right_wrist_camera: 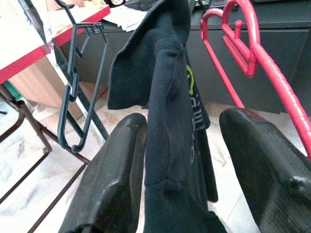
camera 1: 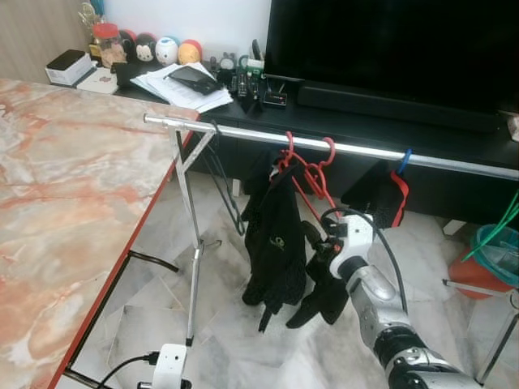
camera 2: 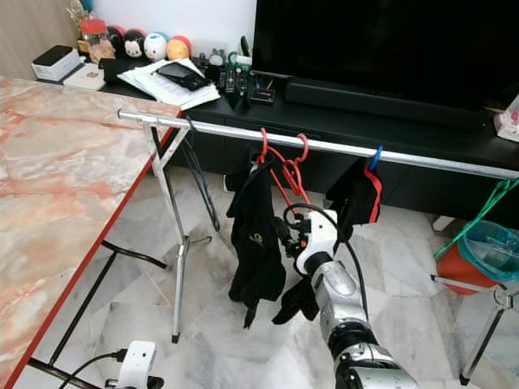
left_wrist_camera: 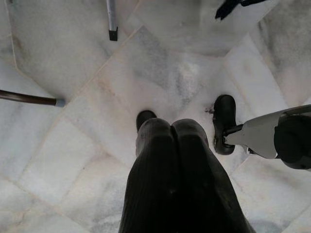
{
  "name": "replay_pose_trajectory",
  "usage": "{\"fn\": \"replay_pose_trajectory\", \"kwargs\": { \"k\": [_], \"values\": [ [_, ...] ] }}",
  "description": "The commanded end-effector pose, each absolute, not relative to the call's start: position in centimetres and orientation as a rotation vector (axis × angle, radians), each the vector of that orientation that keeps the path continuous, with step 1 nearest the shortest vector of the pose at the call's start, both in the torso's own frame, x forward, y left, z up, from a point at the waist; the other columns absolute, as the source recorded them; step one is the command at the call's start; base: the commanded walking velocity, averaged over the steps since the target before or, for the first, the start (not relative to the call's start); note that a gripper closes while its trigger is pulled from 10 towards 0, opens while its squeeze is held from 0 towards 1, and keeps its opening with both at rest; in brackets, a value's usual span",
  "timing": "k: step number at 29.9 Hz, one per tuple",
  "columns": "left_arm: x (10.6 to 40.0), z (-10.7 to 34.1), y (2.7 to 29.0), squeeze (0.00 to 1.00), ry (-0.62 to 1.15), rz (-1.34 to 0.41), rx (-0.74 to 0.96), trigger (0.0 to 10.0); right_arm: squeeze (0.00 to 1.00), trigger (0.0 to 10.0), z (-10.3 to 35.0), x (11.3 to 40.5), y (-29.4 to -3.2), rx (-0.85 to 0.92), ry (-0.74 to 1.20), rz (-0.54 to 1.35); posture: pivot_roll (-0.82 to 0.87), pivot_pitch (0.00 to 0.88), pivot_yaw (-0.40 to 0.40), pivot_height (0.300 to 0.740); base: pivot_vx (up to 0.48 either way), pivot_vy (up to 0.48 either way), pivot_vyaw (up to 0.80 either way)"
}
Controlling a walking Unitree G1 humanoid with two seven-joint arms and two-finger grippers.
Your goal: Hang hanger
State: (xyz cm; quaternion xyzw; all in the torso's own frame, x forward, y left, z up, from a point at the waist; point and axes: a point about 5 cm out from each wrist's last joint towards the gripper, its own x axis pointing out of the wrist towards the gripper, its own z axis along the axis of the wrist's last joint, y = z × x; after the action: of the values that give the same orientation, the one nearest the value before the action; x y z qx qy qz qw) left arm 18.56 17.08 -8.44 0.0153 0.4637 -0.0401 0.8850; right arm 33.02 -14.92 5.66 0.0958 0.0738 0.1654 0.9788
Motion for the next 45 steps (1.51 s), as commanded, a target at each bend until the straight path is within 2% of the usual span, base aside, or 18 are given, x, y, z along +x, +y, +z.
{"fn": "replay_pose_trajectory", "kwargs": {
  "k": [1,13,16,19,23,27,32,36,40,41,43,45],
  "values": [
    [18.1,-8.8,16.5,0.00,0.993,-0.103,0.050,10.0,0.00,10.0,5.8,32.9,-15.4,0.207,0.129,0.310,0.03,0.068,-0.076,0.740,0.000,0.000,0.00],
    [18.6,-8.6,16.0,0.00,0.993,-0.105,0.045,10.0,0.00,10.0,6.1,33.0,-15.4,0.193,0.119,0.311,0.03,0.053,-0.073,0.740,0.000,0.000,0.00],
    [18.9,-8.4,15.9,0.00,0.990,-0.111,0.053,10.0,0.00,10.0,5.4,32.6,-16.5,0.189,0.144,0.236,0.03,0.053,-0.073,0.740,0.000,0.000,0.00],
    [19.1,-8.4,16.1,0.00,0.989,-0.110,0.062,10.0,0.00,10.0,3.0,30.2,-19.2,0.163,0.191,0.006,0.03,0.041,-0.068,0.740,0.000,0.000,0.00],
    [18.4,-8.5,17.5,0.00,0.999,-0.098,0.071,10.0,0.00,10.0,1.7,28.0,-20.8,0.158,0.190,-0.138,0.03,0.038,-0.065,0.740,0.000,0.000,0.00],
    [16.9,-8.9,19.4,0.00,1.018,-0.084,0.082,10.0,0.00,10.0,-0.7,25.5,-20.5,0.143,0.302,-0.163,0.02,0.032,-0.063,0.740,0.000,0.000,0.00],
    [16.3,-9.1,20.0,0.00,1.026,-0.082,0.085,10.0,0.00,10.0,-3.0,24.1,-19.0,0.185,0.443,-0.100,0.02,0.036,-0.063,0.740,0.000,0.000,0.00],
    [16.2,-9.2,19.5,0.00,1.026,-0.085,0.077,10.0,0.00,10.0,-4.7,23.1,-18.1,0.222,0.587,-0.073,0.02,0.043,-0.066,0.740,0.000,0.000,0.00],
    [17.3,-9.0,17.7,0.00,1.013,-0.096,0.064,10.0,0.00,10.0,-6.6,21.1,-18.6,0.216,0.758,-0.115,0.03,0.050,-0.066,0.740,0.000,0.000,0.00],
    [17.5,-9.0,17.4,0.00,1.011,-0.098,0.063,10.0,0.00,10.0,-6.8,20.8,-18.7,0.217,0.780,-0.126,0.04,0.051,-0.067,0.740,0.000,0.000,0.00],
    [17.9,-8.8,17.2,0.00,1.004,-0.091,0.058,10.0,0.00,10.0,-6.5,21.2,-19.5,0.333,0.744,-0.204,0.05,0.054,-0.070,0.740,0.000,0.000,0.00],
    [18.1,-8.7,17.6,0.00,0.999,-0.081,0.053,10.0,0.00,10.0,-6.5,21.2,-19.6,0.321,0.752,-0.203,0.03,0.058,-0.063,0.740,0.000,0.000,0.00]
  ]
}}
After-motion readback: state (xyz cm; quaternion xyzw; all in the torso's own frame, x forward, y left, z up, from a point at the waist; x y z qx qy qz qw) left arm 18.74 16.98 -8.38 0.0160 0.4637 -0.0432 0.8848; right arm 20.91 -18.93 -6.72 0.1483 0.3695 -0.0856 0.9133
